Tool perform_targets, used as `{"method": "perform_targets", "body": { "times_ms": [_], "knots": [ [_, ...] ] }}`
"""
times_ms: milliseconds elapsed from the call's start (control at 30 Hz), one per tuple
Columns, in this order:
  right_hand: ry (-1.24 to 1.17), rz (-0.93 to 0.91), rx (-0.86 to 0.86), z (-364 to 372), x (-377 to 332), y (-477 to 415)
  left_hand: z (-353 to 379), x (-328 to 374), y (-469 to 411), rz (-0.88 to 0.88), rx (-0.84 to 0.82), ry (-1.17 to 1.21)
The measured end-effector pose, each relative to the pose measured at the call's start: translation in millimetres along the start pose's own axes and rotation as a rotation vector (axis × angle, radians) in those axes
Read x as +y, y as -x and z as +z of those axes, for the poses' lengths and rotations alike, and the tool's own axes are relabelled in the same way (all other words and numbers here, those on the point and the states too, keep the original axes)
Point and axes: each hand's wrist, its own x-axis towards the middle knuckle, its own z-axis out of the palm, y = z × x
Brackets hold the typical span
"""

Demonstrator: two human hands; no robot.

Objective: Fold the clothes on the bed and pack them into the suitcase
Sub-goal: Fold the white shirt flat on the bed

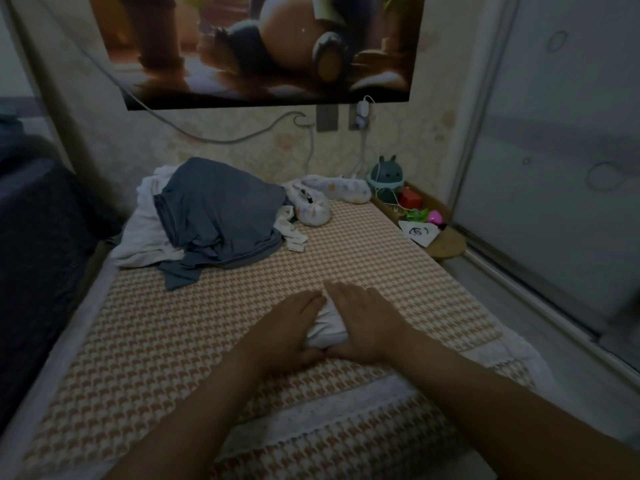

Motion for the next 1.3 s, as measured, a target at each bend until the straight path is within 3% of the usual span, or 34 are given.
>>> {"method": "perform_targets", "body": {
  "times_ms": [233,367,600,867,1100,1300],
  "knots": [
    [-0.03,-0.112,0.022,-1.6,14.8,6.2,-9.5,16.8,-12.0,0.005,0.016,0.017],
    [-0.046,-0.066,-0.036,-31.1,45.8,29.5,-3.0,41.8,-37.7,0.022,-0.003,0.123],
    [-0.148,0.24,0.096,-93.3,139.1,123.7,37.7,125.7,-170.3,0.187,0.027,0.129],
    [-0.28,0.699,0.133,-83.4,266.4,279.0,133.8,276.9,-308.0,0.405,-0.143,0.371],
    [-0.359,1.061,0.151,-37.1,335.4,423.7,272.4,402.8,-354.0,0.374,-0.399,0.577],
    [-0.483,1.371,0.117,59.8,375.3,524.8,406.8,468.6,-343.4,0.473,-0.617,0.46]
  ]
}}
